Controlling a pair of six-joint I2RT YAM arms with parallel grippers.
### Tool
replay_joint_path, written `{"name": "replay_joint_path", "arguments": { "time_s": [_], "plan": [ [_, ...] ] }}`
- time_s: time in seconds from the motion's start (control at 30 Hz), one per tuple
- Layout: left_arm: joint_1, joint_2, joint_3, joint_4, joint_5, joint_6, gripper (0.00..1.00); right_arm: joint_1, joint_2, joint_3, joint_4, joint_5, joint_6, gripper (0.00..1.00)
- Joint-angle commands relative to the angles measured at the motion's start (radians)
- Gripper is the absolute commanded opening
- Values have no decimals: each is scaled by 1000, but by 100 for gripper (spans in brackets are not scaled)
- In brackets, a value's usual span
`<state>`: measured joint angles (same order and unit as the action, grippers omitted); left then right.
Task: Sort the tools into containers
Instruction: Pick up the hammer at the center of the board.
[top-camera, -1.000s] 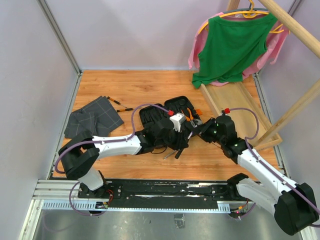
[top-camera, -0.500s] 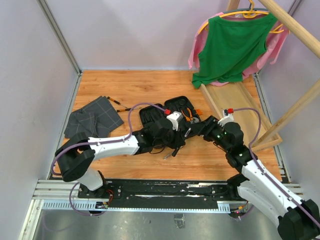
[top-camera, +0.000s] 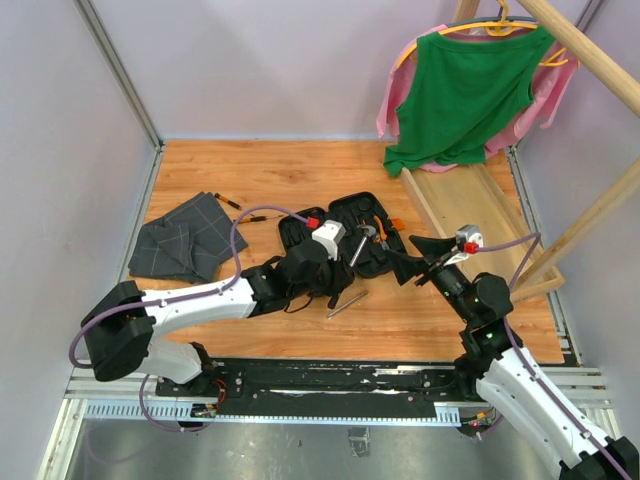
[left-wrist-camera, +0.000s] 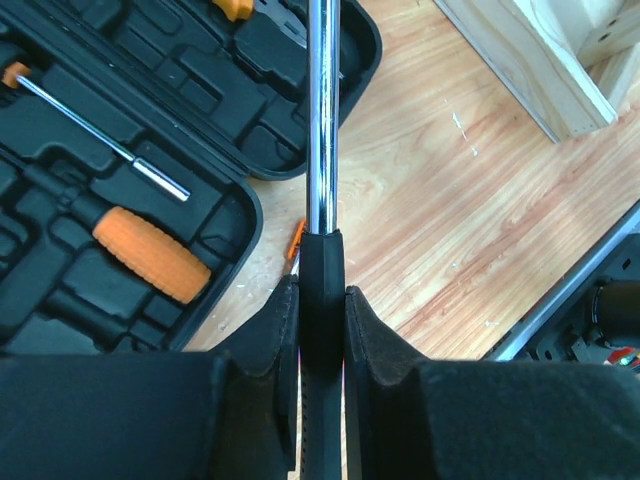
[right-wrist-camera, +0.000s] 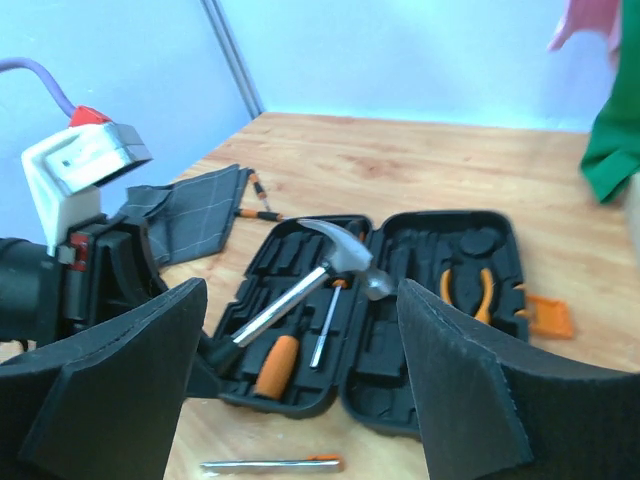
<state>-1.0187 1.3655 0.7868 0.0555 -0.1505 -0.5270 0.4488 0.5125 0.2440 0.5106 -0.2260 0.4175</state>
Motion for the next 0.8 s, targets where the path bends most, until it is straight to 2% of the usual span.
{"name": "replay_joint_path", "arguments": {
  "time_s": [0.0,0.1,0.23,0.33,0.43,0.5,0.63,0.77],
  "plan": [
    [-7,-64,-7,35,-76,21,1,-12,-42,-39,121,78,-181,78],
    [-6,-84,-18,36,-90,22,1,-12,-73,-52,121,185,-121,78],
    [-7,-112,-34,42,-105,29,1,-12,-123,-41,15,337,32,79],
    [-7,-128,-39,41,-116,45,1,-10,-143,5,-197,463,168,80],
    [-7,-147,-49,48,-133,64,1,-10,-78,185,-563,599,379,85],
    [-7,-167,-60,66,-136,89,1,-12,14,299,-698,587,421,87],
    [-7,-210,-74,115,-143,172,0,-12,176,499,-849,429,342,89],
    [-7,-241,-90,183,-168,290,0,-12,272,636,-897,257,262,90]
  ]
}}
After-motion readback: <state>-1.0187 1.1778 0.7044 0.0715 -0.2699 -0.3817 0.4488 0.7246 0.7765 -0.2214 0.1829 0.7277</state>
